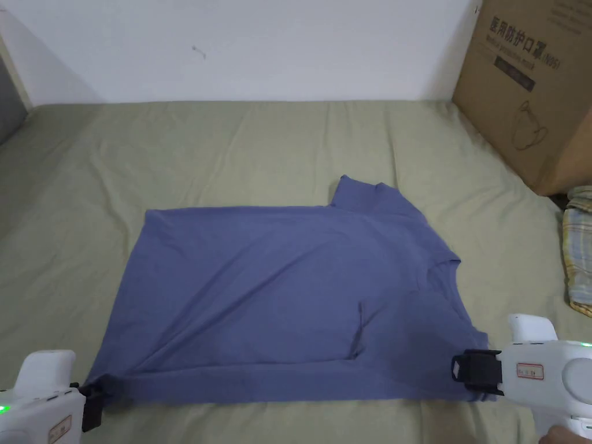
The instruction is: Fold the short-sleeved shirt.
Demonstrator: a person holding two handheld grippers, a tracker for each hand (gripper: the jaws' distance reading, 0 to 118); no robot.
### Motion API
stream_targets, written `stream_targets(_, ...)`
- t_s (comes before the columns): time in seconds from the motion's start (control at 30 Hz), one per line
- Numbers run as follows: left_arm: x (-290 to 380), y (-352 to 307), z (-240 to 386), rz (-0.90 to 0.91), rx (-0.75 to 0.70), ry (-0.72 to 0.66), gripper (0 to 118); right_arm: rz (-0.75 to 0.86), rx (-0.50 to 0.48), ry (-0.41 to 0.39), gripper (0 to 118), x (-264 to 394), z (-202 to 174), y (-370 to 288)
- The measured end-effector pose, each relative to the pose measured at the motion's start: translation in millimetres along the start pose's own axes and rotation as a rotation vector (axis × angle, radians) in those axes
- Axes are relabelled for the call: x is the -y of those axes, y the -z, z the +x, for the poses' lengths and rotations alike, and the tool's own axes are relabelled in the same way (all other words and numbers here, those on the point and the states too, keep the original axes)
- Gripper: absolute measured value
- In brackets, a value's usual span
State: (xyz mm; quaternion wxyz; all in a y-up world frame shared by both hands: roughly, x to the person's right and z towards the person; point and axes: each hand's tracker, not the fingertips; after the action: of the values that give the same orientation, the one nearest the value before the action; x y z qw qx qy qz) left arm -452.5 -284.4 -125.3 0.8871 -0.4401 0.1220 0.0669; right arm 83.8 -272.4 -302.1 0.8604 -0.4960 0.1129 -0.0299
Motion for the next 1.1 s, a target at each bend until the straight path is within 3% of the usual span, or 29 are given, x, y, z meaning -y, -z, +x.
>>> stream_targets(0.13,0,1,-2,-0.010,0.004,-0.018,3,-0.048,0.015,0.005,63,-5,15,23)
stream_targets(0.17,0,3,-3,-0.013,0.004,-0.021,3,-0.061,0.002,0.009,50,-4,17,28)
stream_targets(0.2,0,3,-4,-0.017,0.004,-0.023,3,-0.096,-0.037,0.009,9,-1,19,35)
stream_targets(0.23,0,4,-4,-0.021,0.003,-0.024,3,-0.150,-0.015,0.003,6,2,19,45)
stream_targets(0.5,-17,-3,-2,-0.044,-0.018,-0.030,3,-0.064,0.024,-0.061,5,-12,2,12)
stream_targets(0.7,-64,-3,-8,-0.020,-0.020,-0.014,3,-0.006,-0.019,-0.010,5,-54,1,-3)
stream_targets(0.87,-122,36,-8,-0.026,-0.042,0.045,3,-0.004,0.005,-0.044,5,-112,-5,27)
stream_targets(1.07,-154,108,-1,-0.131,-0.068,0.112,4,-0.102,0.039,-0.004,5,-154,-9,93)
stream_targets(1.1,-153,117,2,-0.145,-0.080,0.120,9,-0.136,0.044,0.015,8,-154,-9,102)
